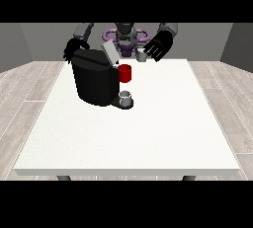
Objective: Insert the coffee pod into the coffee machine and close the lid
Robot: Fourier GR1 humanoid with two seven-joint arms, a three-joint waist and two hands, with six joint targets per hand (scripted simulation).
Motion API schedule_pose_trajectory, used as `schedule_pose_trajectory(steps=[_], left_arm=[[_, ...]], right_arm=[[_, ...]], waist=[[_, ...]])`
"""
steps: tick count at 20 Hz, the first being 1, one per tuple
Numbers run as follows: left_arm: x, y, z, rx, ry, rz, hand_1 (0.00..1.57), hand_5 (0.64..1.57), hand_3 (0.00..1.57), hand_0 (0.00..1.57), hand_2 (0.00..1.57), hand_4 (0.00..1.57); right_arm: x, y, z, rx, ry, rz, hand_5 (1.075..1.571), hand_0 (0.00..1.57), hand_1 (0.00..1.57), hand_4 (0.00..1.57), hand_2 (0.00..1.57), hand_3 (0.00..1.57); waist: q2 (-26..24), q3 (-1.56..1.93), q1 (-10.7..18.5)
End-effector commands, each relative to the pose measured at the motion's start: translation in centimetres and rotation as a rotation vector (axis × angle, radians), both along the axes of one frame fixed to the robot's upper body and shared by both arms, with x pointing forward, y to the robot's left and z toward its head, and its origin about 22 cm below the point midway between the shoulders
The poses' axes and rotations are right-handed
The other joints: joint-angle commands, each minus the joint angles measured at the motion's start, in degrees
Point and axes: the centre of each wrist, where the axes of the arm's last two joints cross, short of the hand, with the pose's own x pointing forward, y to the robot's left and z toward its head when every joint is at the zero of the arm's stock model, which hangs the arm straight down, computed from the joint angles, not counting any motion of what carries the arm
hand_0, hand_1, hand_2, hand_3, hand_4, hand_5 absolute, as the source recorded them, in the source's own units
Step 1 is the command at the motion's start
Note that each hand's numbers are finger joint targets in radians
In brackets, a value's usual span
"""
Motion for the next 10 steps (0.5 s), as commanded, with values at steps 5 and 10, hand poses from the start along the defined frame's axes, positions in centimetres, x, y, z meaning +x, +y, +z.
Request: schedule_pose_trajectory(steps=[5, 10], left_arm=[[0.8, 0.7, 6.4, -0.014, -0.080, 0.037, 1.26, 1.571, 1.25, 1.26, 1.32, 0.52], [1.1, -2.8, 4.8, 0.021, -0.096, -0.017, 1.28, 1.571, 1.23, 1.28, 1.31, 0.50]], right_arm=[[1.3, 0.9, 4.0, -0.032, -0.066, 0.046, 1.571, 0.00, 0.00, 0.55, 0.00, 0.00], [1.7, 0.2, 2.7, -0.012, -0.089, -0.025, 1.571, 0.00, 0.00, 0.46, 0.00, 0.00]], waist=[[4.09, -0.01, -4.42], [5.36, 0.02, -1.57]])
